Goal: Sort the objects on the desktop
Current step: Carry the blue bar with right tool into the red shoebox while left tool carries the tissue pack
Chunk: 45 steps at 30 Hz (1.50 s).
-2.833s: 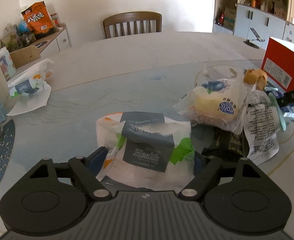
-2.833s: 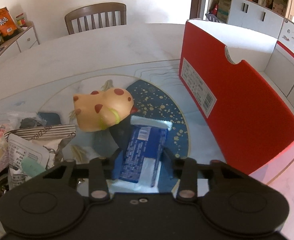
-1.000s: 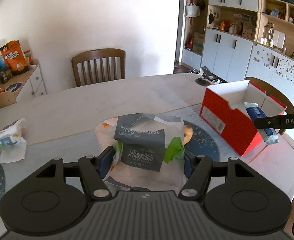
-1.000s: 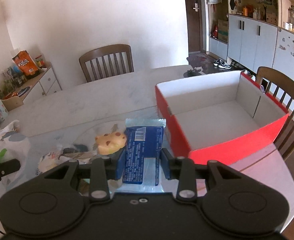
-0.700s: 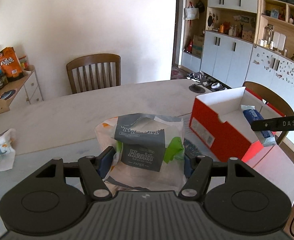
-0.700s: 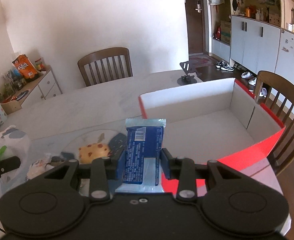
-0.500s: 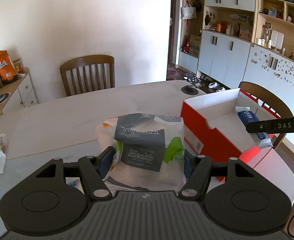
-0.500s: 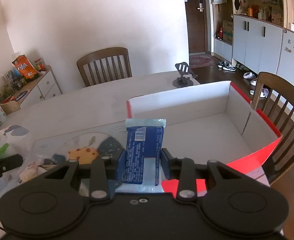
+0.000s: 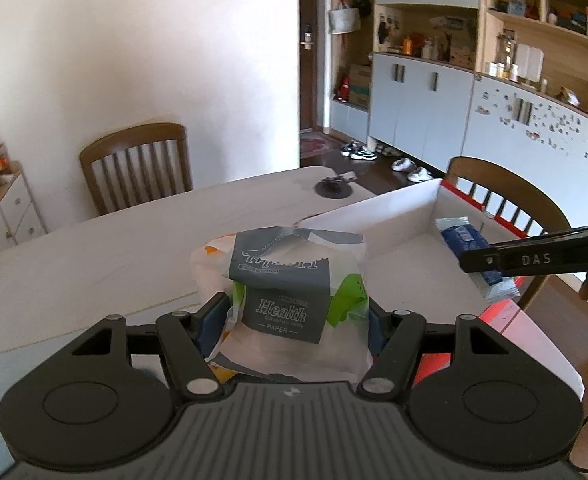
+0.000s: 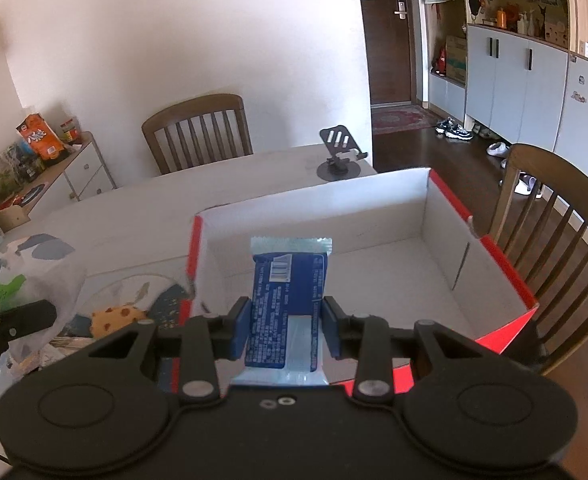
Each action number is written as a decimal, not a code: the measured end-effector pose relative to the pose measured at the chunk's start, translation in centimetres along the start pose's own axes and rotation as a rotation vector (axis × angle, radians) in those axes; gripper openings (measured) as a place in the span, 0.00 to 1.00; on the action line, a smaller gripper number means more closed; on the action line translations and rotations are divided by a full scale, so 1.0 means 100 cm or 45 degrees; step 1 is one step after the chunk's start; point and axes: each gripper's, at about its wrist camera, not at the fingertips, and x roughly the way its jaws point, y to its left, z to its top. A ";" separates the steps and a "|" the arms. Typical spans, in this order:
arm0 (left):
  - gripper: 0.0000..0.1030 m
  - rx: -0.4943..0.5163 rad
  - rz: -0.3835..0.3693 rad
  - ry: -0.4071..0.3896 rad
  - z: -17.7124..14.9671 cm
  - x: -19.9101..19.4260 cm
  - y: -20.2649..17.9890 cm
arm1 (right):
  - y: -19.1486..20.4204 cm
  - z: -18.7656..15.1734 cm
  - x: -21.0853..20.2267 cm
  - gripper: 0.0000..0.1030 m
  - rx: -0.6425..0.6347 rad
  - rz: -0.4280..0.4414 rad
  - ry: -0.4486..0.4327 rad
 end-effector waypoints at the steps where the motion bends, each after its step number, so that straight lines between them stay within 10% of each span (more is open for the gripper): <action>1: 0.65 0.012 -0.006 0.001 0.003 0.004 -0.005 | -0.004 0.000 0.001 0.35 0.004 0.001 0.002; 45: 0.65 0.499 -0.295 0.436 0.032 0.188 -0.112 | -0.083 0.015 0.093 0.33 -0.093 -0.090 0.311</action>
